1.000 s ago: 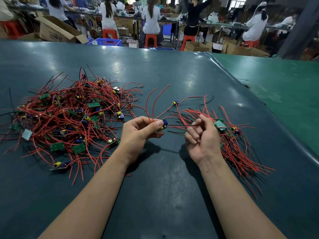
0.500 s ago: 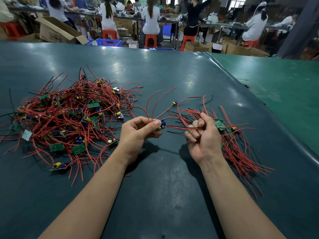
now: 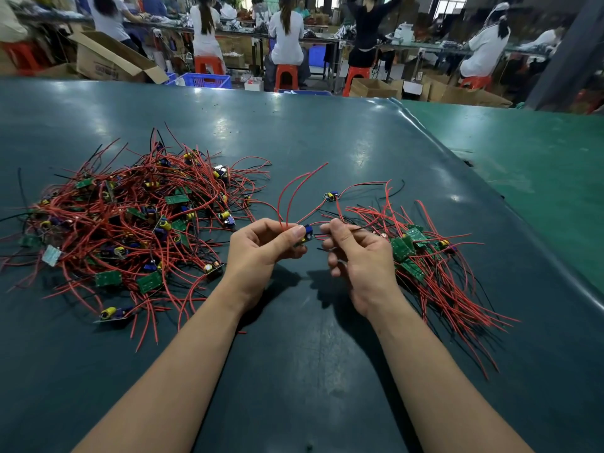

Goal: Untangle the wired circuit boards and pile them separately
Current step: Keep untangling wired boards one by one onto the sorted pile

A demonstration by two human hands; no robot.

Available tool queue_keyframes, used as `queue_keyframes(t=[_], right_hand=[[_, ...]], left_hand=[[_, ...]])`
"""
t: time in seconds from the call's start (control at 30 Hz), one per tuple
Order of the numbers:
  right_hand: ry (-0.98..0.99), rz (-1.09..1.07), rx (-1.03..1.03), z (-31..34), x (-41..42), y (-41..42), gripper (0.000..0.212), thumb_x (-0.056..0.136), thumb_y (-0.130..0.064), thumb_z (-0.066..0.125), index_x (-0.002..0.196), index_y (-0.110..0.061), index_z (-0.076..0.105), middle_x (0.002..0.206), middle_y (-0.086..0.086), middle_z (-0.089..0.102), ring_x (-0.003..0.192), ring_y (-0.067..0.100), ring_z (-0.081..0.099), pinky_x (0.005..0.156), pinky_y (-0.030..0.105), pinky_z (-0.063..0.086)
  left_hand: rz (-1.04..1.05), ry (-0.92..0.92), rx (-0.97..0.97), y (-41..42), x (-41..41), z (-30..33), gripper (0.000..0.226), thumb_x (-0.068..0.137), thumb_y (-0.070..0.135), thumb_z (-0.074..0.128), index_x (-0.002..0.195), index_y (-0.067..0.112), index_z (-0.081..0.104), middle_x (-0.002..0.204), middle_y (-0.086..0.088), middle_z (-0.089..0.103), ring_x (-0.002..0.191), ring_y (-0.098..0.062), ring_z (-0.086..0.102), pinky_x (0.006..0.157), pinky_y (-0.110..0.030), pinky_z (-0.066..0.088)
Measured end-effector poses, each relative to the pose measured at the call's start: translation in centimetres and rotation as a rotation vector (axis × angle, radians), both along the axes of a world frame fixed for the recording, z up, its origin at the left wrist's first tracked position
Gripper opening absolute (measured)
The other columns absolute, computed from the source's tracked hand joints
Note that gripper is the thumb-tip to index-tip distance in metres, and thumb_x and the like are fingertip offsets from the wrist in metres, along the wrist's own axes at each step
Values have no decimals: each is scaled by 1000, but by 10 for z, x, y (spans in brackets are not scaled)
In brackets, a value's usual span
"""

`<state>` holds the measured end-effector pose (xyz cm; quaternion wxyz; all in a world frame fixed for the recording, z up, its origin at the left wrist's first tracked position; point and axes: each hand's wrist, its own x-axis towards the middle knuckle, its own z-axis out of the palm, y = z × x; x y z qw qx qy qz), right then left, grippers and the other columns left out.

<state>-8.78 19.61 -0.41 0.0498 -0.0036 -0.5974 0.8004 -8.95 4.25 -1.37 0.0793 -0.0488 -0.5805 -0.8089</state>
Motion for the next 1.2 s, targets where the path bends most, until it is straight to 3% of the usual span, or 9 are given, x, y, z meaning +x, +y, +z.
queue_keyframes(t=[0.3,0.4,0.5,0.57,0.67,0.77,0.9,1.07,1.2], right_hand=[[129,-359,-174,7,-7,13,23,94,-20,64,75,-13,74,55,-3,58,40,7,43,36,18,30],[132,-455,-204,7,-10,17,16,91,-16,69,75,-15,73,52,-6,54,43,6,46,36,19,34],[163,-537,-192,6,-11,19,17,90,-8,68,99,-22,71,61,-4,56,44,8,49,38,20,40],[173,-591,-144,4,-12,21,20,92,-9,65,101,-25,72,70,2,59,41,9,48,37,20,41],[201,-597,-68,0,-13,22,17,94,-9,63,108,-19,68,64,-2,56,42,8,51,37,21,44],[211,-585,1,-3,-13,20,38,94,-9,64,130,-13,54,57,-9,53,44,8,53,38,22,45],[238,-664,85,-1,-11,20,8,91,-11,69,97,-13,64,58,-7,59,43,11,58,39,25,48],[246,-737,167,-1,-9,22,21,90,-15,71,80,-18,52,63,7,61,40,17,61,37,28,49],[107,-499,124,0,-6,22,21,88,-12,72,79,-11,53,63,13,61,39,17,58,37,26,47]], left_hand=[[10,-26,108,-2,-2,3,7,67,18,78,61,19,74,72,-2,73,54,-16,64,63,-26,57],[-47,-46,108,-3,-2,2,13,67,15,78,57,19,70,73,-3,72,53,-17,63,60,-26,55],[-106,-67,104,-4,-2,4,20,66,17,83,56,19,66,69,-6,67,50,-17,60,56,-26,53],[-117,-77,120,-5,-3,4,25,67,19,83,55,20,61,63,-6,61,51,-16,57,53,-25,51],[-94,-67,148,-3,-2,4,19,72,19,75,58,20,63,64,-5,62,54,-16,56,53,-23,49],[-28,-72,210,-2,-2,6,6,75,18,71,75,13,68,72,-5,70,56,-14,60,56,-24,52],[73,-75,154,-1,-4,3,6,82,14,69,82,9,66,71,-6,72,52,-14,63,55,-24,54],[93,-50,73,0,-6,-2,9,84,18,69,82,11,64,73,-5,72,55,-16,65,58,-26,55],[159,-15,164,0,-8,2,14,78,26,69,81,14,62,85,-3,74,78,-15,70,70,-29,55]])
